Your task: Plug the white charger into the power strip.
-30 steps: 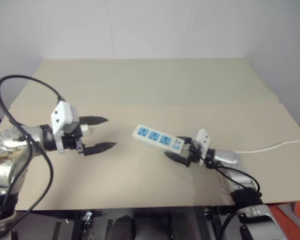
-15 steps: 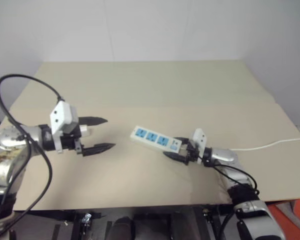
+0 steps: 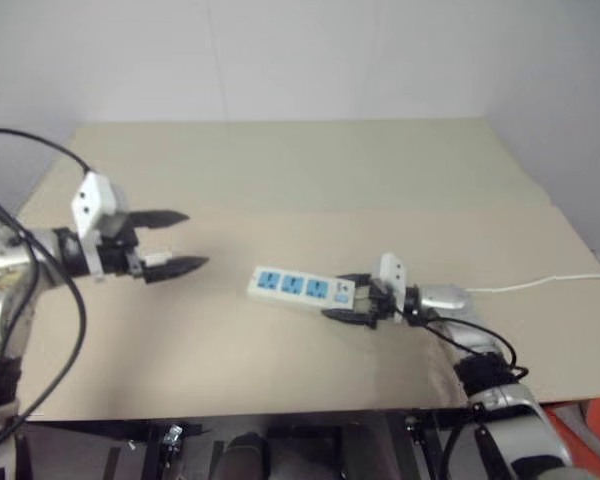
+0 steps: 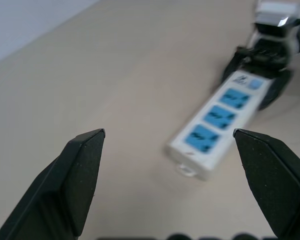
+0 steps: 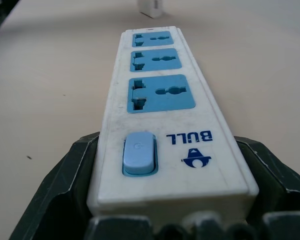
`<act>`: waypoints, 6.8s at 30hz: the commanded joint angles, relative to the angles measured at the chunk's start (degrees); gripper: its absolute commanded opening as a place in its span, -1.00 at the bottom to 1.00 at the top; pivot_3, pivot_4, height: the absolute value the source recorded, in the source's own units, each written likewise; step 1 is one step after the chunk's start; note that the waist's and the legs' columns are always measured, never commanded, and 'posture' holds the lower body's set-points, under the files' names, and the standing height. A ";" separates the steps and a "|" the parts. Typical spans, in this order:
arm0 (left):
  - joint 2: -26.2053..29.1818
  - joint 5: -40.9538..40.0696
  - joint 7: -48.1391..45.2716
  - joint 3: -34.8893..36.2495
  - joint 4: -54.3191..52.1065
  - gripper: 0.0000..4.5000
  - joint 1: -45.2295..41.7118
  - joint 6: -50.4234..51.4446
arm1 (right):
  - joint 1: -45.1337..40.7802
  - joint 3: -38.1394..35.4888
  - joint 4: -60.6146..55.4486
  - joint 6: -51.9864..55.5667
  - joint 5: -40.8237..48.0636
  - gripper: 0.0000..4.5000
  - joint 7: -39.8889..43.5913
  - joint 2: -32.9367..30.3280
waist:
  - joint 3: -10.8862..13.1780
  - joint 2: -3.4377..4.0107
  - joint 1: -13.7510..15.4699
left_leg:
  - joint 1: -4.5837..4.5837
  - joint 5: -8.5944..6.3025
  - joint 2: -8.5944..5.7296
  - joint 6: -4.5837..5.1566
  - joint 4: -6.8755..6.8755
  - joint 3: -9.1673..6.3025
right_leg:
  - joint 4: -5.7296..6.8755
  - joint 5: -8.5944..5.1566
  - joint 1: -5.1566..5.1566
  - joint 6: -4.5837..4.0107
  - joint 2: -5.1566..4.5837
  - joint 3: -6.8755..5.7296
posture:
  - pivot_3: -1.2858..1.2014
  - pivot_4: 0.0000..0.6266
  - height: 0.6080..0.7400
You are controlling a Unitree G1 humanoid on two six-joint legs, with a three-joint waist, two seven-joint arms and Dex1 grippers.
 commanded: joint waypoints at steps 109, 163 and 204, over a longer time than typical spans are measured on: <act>-31.47 -2.97 -6.68 -10.67 -6.45 -0.55 -8.08 10.50 | 3.71 5.95 -8.10 0.87 -0.10 0.54 1.08 4.18 | 0.03 -0.06 -1.15 | -0.88 0.01 0.05 -0.04 0.89 -0.11 | 0.88 0.02 -0.89 -0.01 0.12 0.16 | 0.03 -0.52 1.00; -31.61 4.19 -10.53 -19.65 6.75 -0.55 -0.75 -13.65 | 2.11 5.44 5.64 -9.72 -2.31 0.54 2.58 2.73 | 0.03 -0.05 0.39 | 0.03 0.03 0.14 -0.07 0.70 -0.14 | 0.29 0.16 0.21 -0.24 0.22 0.06 | 0.03 -0.52 1.00; -32.60 6.13 -12.37 -20.57 12.08 -0.55 -2.47 -15.17 | 4.35 5.12 1.43 -6.72 -1.93 0.54 1.08 1.75 | 0.03 -0.05 0.50 | 0.02 0.02 0.14 -0.06 0.35 -0.14 | -0.02 0.16 0.19 -0.24 0.22 0.03 | 0.03 -0.52 1.00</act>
